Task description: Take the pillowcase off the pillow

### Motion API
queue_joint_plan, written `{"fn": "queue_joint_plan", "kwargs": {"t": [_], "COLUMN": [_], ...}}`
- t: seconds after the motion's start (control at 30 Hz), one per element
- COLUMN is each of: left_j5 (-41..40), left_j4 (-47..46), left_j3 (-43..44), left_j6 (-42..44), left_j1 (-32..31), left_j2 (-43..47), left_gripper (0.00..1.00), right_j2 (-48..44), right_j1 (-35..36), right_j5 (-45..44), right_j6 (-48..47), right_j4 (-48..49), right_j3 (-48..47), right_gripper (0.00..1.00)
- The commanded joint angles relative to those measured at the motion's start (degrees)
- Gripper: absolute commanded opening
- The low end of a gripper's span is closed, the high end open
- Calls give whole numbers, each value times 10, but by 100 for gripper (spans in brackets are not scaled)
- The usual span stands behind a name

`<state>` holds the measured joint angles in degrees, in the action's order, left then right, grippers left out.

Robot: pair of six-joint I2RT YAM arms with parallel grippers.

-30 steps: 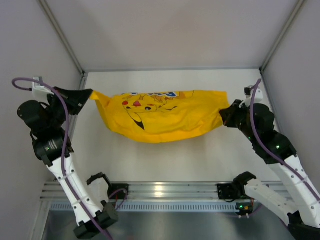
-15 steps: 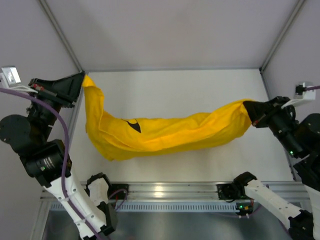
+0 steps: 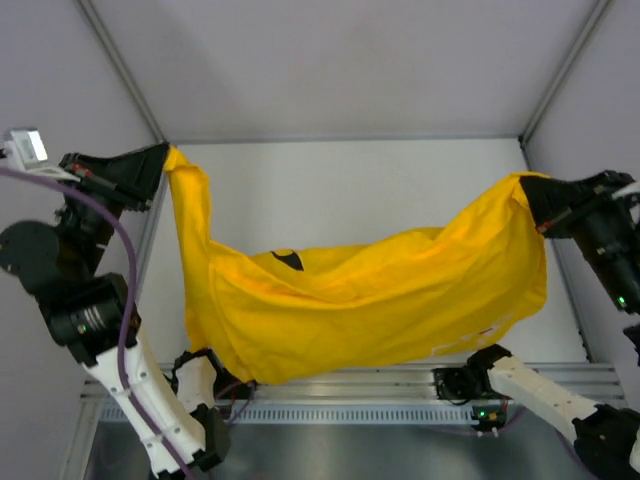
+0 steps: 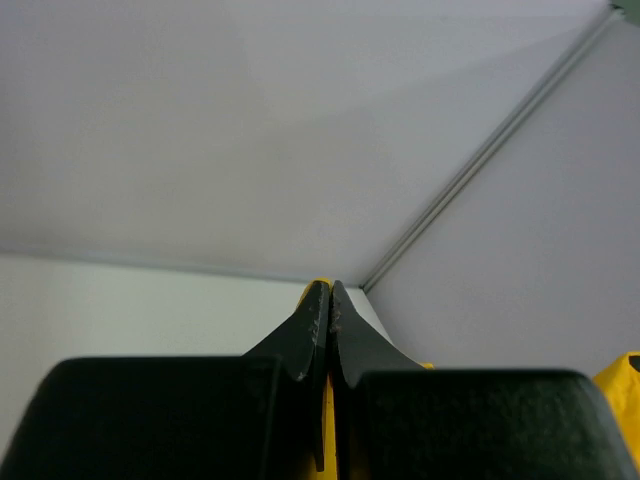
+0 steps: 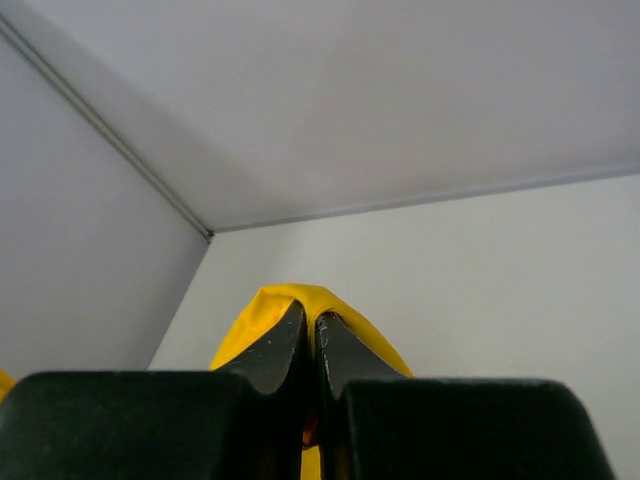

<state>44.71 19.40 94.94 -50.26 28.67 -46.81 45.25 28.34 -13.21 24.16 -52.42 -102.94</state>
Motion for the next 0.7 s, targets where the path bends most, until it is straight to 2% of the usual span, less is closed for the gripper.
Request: {"fn": "queue_joint_plan", "kwargs": {"t": [0.0, 0.13, 0.2, 0.23, 0.33, 0.37, 0.4, 0.43, 0.47, 0.5, 0.53, 0.57, 0.6, 0.67], "left_j5": [20, -1, -50, -60, -109, -117, -124, -134, -135, -139, -146, -154, -161, -183], "left_j4": [12, 13, 13, 14, 16, 16, 16, 17, 16, 16, 19, 24, 27, 45], "left_j3": [-97, -236, -288, -295, -305, -304, -302, -300, -299, -300, -302, -302, -303, -309], "left_j6": [3, 34, 54, 78, 93, 97, 104, 117, 120, 123, 131, 133, 138, 144], "left_j1": [1, -6, -26, -55, -112, -122, -137, -140, -142, -143, -143, -143, -144, -147], "left_j2": [-73, -90, -110, -121, -155, -171, -180, -187, -199, -200, -199, -189, -179, -147], "left_gripper": [0, 0, 0, 0, 0, 1, 17, 37, 64, 73, 99, 99, 99, 99], "right_j2": [145, 253, 283, 318, 388, 400, 412, 418, 415, 397, 383, 369, 338, 305], "right_j1": [3, -25, -74, -126, -180, -193, -193, -189, -188, -186, -176, -168, -159, -117], "right_j5": [-63, -83, -66, -24, 18, 34, 35, 30, 31, 32, 36, 42, 43, 41], "right_j6": [-23, -14, -10, -4, -11, -30, -44, -60, -61, -67, -79, -87, -93, -102], "right_j4": [-3, 31, 70, 101, 141, 151, 150, 149, 150, 152, 158, 173, 176, 177], "right_j3": [6, 24, 62, 75, 80, 73, 65, 68, 74, 84, 112, 128, 144, 187], "right_gripper": [0, 0, 0, 0, 0, 18, 41, 69, 75, 80, 88, 90, 99, 99]}}
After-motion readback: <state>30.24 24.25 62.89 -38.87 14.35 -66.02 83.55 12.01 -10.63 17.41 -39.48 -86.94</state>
